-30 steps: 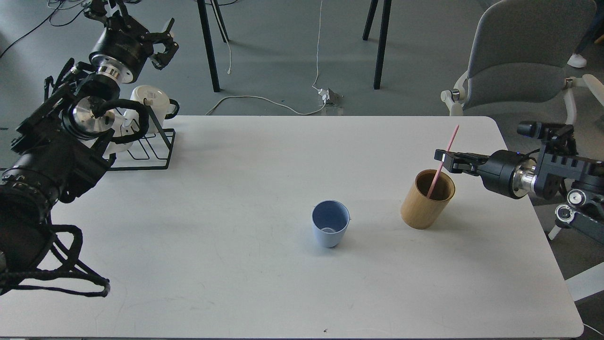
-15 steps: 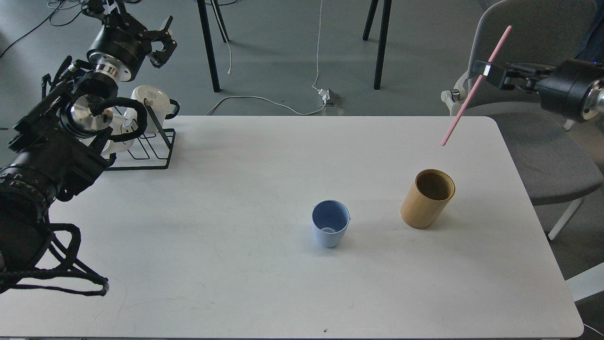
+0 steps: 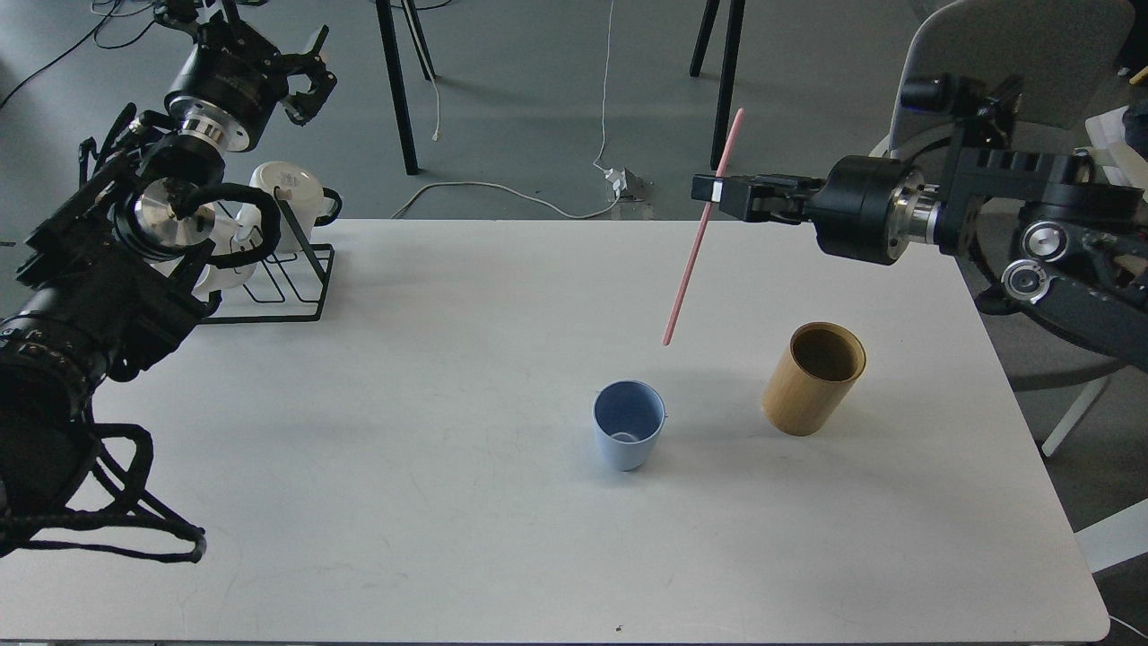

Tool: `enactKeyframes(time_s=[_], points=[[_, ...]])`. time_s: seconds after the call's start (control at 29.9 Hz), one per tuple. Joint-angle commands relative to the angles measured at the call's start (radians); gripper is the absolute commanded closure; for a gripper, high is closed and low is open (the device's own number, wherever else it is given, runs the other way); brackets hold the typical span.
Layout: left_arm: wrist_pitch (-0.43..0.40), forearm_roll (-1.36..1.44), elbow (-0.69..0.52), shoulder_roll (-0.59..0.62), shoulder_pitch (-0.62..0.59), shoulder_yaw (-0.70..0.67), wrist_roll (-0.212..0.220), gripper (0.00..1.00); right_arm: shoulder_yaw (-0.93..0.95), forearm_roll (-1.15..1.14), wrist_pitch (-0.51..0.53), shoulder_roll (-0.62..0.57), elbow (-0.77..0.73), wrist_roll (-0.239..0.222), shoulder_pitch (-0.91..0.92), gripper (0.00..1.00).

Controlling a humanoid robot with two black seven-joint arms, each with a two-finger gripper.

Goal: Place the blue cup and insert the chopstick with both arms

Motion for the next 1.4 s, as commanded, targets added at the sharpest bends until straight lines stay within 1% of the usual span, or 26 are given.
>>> enactKeyframes(time_s=[0.0, 0.3, 0.5, 0.57, 0.64, 0.67, 0.97, 1.04, 1.1, 1.14, 1.2, 1.27, 1.37], points=[[0.000, 0.000, 0.001, 0.002, 0.003, 0.001, -0.002, 0.01, -0.051, -0.007, -0.002, 0.080, -0.066, 0.004, -0.001, 0.98], [0.000, -0.002, 0.001, 0.000, -0.002, 0.000, -0.008, 0.01, -0.088, -0.009, -0.008, 0.165, -0.155, 0.006, -0.018, 0.98], [0.000, -0.002, 0.001, 0.011, -0.002, 0.000, -0.005, 0.01, -0.119, -0.010, -0.008, 0.200, -0.161, 0.007, -0.033, 0.97], [0.000, -0.002, 0.001, 0.011, -0.002, 0.000, -0.005, 0.01, -0.120, -0.010, -0.008, 0.214, -0.164, 0.007, -0.038, 0.94], [0.000, -0.002, 0.001, 0.011, 0.000, 0.000, -0.005, 0.01, -0.120, -0.012, -0.008, 0.216, -0.173, 0.007, -0.042, 0.86], [0.000, -0.002, 0.001, 0.011, 0.000, 0.000, -0.005, 0.01, -0.120, -0.012, -0.008, 0.214, -0.173, 0.007, -0.042, 0.85], [0.000, -0.002, 0.001, 0.015, 0.001, 0.000, -0.007, 0.01, -0.163, -0.010, -0.008, 0.214, -0.170, 0.010, -0.047, 0.84], [0.000, -0.002, 0.001, 0.015, 0.001, 0.001, -0.005, 0.01, -0.162, -0.010, -0.008, 0.214, -0.169, 0.010, -0.055, 0.80], [0.000, -0.002, 0.001, 0.015, 0.001, 0.001, -0.005, 0.01, -0.152, -0.007, -0.008, 0.208, -0.166, 0.009, -0.055, 0.72], [0.000, -0.002, 0.001, 0.018, 0.001, 0.001, -0.005, 0.01, -0.143, -0.001, -0.008, 0.203, -0.161, 0.009, -0.055, 0.63], [0.000, -0.002, 0.001, 0.021, 0.001, 0.000, -0.005, 0.01, -0.114, 0.006, -0.008, 0.193, -0.141, 0.009, -0.052, 0.37], [0.000, -0.002, 0.001, 0.032, 0.003, 0.000, -0.005, 0.01, -0.050, 0.009, -0.008, 0.148, -0.110, 0.010, -0.053, 0.00], [0.000, -0.002, 0.001, 0.034, 0.003, 0.001, -0.005, 0.01, 0.062, 0.038, 0.003, 0.079, -0.100, 0.012, -0.050, 0.01]])
